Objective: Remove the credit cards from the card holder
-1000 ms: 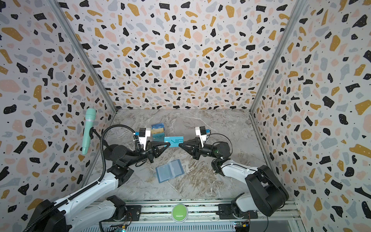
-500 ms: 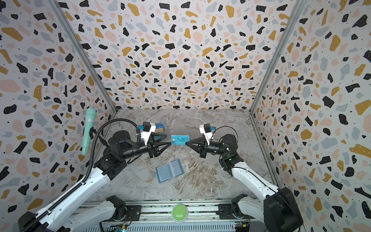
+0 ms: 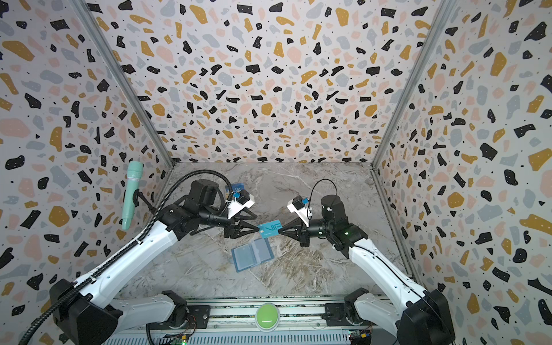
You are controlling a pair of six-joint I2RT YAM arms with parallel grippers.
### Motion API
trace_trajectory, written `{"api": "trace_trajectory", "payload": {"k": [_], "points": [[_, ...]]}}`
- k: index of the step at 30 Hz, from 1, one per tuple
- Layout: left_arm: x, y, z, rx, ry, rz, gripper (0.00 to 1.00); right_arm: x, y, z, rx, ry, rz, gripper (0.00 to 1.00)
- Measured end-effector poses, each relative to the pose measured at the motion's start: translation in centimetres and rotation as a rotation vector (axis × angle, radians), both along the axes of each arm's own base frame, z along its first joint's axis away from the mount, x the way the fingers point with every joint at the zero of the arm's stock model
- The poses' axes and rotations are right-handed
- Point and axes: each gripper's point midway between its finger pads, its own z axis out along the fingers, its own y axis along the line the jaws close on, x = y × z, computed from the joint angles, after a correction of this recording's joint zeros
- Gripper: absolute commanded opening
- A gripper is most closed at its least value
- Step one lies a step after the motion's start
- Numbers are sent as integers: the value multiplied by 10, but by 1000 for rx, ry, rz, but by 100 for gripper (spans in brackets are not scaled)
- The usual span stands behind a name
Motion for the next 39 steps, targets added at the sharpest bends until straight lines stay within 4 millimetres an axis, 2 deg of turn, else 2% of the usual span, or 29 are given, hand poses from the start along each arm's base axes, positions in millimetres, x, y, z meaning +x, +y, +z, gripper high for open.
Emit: {"api": "trace_trajectory", "payload": {"k": [15,21,29,33,38,39], "points": [[-17,-2,-16,12,80,-100,39,-12,21,-14,-36,9,102,0],[-21,-1,-20,18,106,-121,26,-17,26,-16,-42,10,121,0],[-24,-1,-32,40,142,-143,24,-17,29,-15,-40,-9,120,0],[-27,-1,-34,40,151,-159,12,-15,29,-14,-37,-21,114,0],[-29,0,-36,46,157,-169,3,-12,31,-16,-41,-26,106,0],[-28,0,-37,49,156,-168,1,-11,31,-17,-43,-25,103,10]]}}
